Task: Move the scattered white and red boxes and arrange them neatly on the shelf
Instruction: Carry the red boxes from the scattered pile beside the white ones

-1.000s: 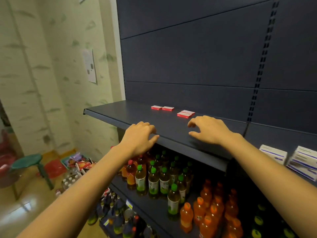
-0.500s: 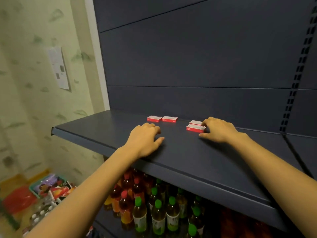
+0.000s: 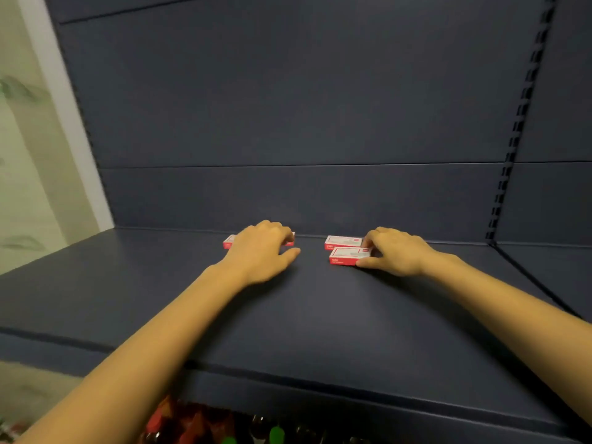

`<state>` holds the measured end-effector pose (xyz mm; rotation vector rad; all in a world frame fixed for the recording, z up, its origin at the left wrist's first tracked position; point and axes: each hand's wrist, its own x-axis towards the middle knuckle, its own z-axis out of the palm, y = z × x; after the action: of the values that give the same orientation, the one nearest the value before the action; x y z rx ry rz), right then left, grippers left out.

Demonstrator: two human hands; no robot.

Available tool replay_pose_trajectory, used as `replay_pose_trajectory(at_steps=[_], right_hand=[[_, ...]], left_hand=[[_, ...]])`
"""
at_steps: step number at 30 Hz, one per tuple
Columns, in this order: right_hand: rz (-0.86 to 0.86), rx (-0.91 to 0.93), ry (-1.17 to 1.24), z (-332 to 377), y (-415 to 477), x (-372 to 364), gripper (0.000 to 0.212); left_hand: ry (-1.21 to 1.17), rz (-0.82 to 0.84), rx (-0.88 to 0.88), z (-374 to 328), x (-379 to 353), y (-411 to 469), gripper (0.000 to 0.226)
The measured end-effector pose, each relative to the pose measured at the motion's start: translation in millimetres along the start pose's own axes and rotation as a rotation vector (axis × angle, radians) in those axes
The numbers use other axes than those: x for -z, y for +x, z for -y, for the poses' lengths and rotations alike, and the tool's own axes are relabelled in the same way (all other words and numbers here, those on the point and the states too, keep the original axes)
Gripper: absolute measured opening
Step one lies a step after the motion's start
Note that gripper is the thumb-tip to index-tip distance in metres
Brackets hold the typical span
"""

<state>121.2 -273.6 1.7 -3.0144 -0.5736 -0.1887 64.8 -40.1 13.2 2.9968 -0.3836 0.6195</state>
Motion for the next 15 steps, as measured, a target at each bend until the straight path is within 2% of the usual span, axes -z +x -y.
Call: replay_pose_trajectory(at_steps=[12,15], right_hand=[[-0.203,-0.269,0.077,-7.6,-80.4,29.4,0.040],[-0.229,-0.352,0.085,-6.2,-104.2,26.5,0.038]], left_hand=[[-0.191,0.321,-0.282,1.4,-46.7,97.4,0.052],[-0.235,0.398,-0.327,2.2,-59.4,110.2,0.045]])
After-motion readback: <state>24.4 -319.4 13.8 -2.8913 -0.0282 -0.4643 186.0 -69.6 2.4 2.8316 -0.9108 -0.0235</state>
